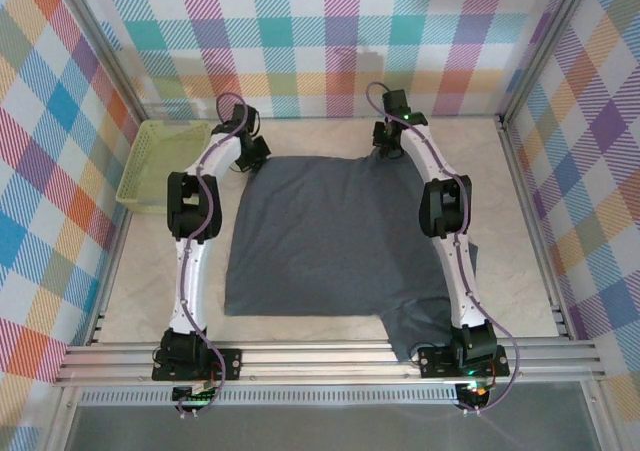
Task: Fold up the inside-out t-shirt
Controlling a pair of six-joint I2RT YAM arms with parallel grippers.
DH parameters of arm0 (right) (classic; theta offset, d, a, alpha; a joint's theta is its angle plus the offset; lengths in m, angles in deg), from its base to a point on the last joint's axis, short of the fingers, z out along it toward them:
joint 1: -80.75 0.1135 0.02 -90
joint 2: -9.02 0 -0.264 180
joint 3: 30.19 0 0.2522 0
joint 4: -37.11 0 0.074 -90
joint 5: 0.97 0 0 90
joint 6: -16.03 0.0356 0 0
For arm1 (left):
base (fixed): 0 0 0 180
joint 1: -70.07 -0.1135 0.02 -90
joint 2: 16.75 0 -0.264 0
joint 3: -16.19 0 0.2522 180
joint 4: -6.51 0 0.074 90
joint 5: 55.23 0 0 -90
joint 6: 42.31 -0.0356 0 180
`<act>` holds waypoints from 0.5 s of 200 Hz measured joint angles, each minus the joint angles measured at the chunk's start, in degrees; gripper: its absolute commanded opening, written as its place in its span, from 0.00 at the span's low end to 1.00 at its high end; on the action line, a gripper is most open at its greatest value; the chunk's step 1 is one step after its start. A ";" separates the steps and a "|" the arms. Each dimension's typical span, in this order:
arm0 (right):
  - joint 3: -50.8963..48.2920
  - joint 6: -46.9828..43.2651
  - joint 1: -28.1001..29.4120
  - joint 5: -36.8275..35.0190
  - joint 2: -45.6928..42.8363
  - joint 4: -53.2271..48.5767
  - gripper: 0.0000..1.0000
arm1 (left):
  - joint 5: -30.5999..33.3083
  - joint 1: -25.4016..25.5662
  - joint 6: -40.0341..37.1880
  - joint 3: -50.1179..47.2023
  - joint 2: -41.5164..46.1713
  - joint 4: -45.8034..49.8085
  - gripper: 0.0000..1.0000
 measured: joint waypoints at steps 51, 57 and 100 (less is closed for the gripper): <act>-23.47 -0.07 -0.02 -3.48 -19.21 2.82 0.00 | -2.78 -1.99 1.88 -17.16 15.61 -7.82 0.00; -28.94 0.22 -0.02 -3.91 -23.93 3.89 0.00 | -2.93 -2.19 2.16 -20.17 18.64 -9.62 0.00; -67.08 7.15 0.04 -8.02 -60.59 12.20 0.01 | -4.17 -2.49 6.36 -47.65 41.20 -22.95 0.00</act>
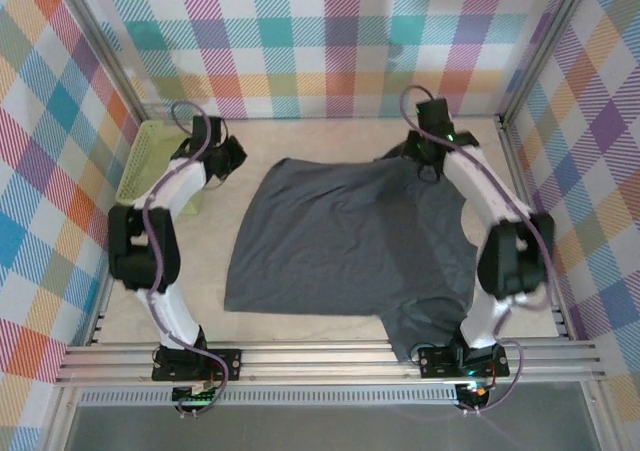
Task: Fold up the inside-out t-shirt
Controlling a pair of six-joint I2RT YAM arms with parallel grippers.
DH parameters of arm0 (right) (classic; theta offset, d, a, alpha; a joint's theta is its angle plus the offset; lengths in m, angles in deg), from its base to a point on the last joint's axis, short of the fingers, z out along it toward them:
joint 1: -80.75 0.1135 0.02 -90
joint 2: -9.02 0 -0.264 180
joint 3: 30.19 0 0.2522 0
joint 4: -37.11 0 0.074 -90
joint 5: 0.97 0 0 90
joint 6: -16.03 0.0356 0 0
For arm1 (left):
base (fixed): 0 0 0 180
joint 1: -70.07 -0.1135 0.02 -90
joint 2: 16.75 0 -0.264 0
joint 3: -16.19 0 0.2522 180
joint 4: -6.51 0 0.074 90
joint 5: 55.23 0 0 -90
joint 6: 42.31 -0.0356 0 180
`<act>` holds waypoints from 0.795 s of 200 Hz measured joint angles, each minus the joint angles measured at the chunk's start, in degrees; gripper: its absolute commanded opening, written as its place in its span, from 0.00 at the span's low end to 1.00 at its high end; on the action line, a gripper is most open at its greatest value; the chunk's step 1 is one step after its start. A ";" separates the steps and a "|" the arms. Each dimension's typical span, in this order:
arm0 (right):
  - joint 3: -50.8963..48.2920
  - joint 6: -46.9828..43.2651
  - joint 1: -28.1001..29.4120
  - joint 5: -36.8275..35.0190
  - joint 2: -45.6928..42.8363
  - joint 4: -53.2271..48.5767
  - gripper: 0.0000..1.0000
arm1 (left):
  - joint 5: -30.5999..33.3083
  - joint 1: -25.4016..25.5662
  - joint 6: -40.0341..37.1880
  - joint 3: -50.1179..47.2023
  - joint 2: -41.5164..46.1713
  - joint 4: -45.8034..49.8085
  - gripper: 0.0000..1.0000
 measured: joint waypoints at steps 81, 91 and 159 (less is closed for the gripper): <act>-46.93 15.89 -0.33 8.44 -20.09 3.89 0.07 | -0.26 8.24 -2.40 -8.04 -0.85 3.48 0.36; -46.90 17.11 -0.33 9.22 -19.89 5.51 0.07 | 0.94 10.23 -4.24 -2.19 -4.22 4.66 0.41; -46.88 23.58 -0.22 13.68 -16.26 13.18 0.08 | 4.85 16.63 -10.75 27.89 -26.82 9.66 0.62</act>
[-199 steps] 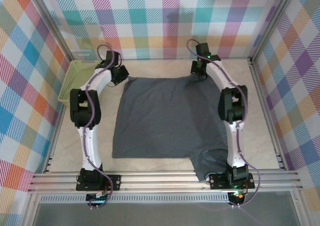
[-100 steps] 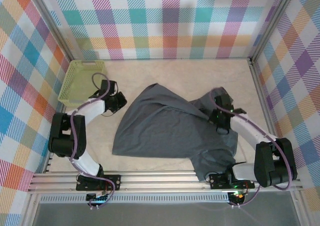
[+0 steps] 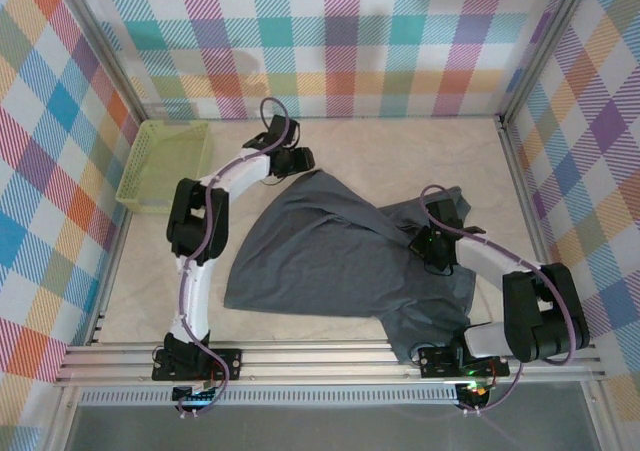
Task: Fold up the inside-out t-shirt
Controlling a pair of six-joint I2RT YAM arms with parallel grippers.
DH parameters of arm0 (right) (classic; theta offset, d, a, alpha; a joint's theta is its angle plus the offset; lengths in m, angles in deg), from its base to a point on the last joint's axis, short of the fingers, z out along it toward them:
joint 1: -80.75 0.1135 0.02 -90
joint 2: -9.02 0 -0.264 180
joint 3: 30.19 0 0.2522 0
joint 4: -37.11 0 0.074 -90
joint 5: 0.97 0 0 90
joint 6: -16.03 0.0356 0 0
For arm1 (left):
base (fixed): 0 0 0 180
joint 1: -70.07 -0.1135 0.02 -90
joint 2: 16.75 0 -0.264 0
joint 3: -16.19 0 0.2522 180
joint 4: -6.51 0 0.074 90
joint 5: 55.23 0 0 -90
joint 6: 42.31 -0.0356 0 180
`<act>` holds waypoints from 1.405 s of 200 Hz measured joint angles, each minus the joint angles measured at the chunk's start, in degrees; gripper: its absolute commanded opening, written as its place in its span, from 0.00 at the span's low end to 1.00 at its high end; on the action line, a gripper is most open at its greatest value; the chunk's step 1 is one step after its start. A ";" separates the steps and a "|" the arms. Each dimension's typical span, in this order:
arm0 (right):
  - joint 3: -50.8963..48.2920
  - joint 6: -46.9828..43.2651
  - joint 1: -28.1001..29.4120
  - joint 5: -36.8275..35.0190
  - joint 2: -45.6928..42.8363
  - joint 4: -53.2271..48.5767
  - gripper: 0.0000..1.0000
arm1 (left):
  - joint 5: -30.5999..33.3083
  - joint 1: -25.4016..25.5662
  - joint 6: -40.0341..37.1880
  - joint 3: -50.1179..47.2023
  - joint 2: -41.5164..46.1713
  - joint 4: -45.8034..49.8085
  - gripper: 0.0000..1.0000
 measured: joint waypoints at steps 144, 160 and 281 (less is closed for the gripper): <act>0.46 0.59 1.14 0.61 1.60 2.01 0.07 | 0.00 4.15 -6.54 17.09 -13.77 6.75 0.33; 0.68 0.59 1.16 0.59 1.73 1.88 0.07 | 0.61 4.35 -6.91 18.43 -14.64 7.50 0.20; 0.33 -0.52 1.27 -2.14 -12.24 -4.68 0.01 | 6.40 3.23 -0.74 -21.77 21.79 -6.60 0.00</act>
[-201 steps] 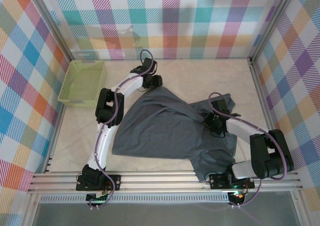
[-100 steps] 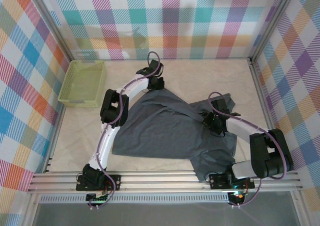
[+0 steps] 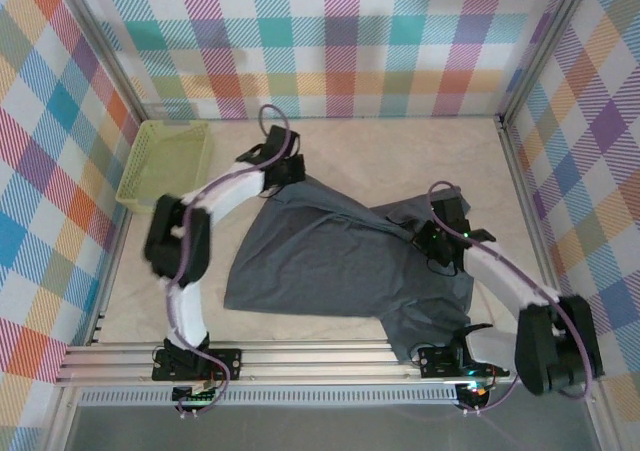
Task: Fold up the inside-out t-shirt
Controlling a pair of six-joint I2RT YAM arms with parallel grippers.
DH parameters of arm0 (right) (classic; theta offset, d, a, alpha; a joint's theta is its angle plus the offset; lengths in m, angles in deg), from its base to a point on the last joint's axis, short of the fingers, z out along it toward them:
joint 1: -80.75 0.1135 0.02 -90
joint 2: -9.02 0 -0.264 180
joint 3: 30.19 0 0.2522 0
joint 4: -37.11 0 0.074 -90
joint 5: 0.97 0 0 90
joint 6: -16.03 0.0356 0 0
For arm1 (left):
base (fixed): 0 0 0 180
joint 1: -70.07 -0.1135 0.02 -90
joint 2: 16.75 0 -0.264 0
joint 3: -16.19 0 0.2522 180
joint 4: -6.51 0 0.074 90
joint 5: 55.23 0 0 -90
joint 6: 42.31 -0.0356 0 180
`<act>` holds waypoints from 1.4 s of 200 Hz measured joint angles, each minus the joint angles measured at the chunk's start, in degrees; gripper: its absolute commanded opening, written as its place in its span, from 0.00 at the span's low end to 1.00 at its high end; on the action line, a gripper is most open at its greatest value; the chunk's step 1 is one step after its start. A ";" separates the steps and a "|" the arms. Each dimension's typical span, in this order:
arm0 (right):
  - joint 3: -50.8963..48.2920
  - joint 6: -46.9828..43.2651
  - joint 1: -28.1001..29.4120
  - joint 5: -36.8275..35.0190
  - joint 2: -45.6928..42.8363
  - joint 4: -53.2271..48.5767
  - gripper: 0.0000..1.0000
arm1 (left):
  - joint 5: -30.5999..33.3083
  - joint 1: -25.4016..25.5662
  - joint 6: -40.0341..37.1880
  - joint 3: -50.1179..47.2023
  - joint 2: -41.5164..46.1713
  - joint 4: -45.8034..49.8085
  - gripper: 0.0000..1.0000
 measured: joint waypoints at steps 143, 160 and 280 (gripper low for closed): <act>-17.73 11.78 0.04 3.43 -21.18 -11.08 0.05 | 3.26 9.79 14.14 -44.15 38.23 -0.28 0.48; -17.68 11.78 0.04 3.41 -20.76 -10.84 0.06 | 3.43 10.14 14.12 -41.40 34.86 0.39 0.46; -17.38 11.50 0.04 2.97 -19.69 -10.54 0.06 | 10.86 16.11 12.26 -37.90 20.50 11.21 0.51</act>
